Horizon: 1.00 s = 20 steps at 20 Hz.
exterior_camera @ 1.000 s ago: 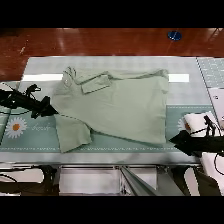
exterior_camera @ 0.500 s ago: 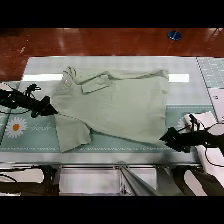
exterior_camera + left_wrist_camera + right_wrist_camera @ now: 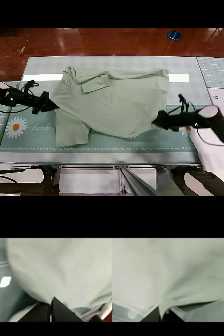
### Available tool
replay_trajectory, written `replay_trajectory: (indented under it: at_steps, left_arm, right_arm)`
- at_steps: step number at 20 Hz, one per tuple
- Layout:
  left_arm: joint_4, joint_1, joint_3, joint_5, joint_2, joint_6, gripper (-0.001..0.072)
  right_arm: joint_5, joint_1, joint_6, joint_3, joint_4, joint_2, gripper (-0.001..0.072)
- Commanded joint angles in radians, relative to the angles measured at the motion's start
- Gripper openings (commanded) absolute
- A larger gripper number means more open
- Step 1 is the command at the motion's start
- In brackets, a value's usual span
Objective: Fold the shirts.
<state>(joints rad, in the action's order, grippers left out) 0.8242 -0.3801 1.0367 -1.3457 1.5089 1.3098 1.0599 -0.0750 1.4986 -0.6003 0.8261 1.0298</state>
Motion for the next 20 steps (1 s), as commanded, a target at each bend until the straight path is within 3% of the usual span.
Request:
replay_trajectory:
  at_steps: [1,4,9,11,16,20]
  left_arm:
    - [-0.262,0.0,0.088,0.031,-0.092,-0.042,0.0019]
    - [-0.342,-0.001,0.289,0.07,-0.235,-0.029,0.0018]
    - [-0.258,-0.002,0.676,0.082,-0.446,0.021,0.0018]
    - [-0.114,-0.002,0.805,0.08,-0.529,0.069,0.0018]
    - [0.369,0.032,0.878,0.072,-0.774,0.207,0.0018]
    - [0.721,0.309,0.877,-0.031,-0.899,0.281,0.0018]
  right_arm:
    - [0.106,0.02,-0.012,-0.356,0.064,-0.001,0.0019]
    - [0.171,0.02,0.04,-0.772,0.214,-0.001,0.0018]
    - [0.318,0.02,0.046,-1.348,0.329,-0.002,0.0019]
    - [0.363,0.02,0.046,-1.489,0.338,-0.016,0.0018]
    - [0.43,0.02,0.042,-1.504,0.458,-0.186,0.0019]
    - [0.558,0.02,0.058,-1.502,0.54,-0.299,0.0019]
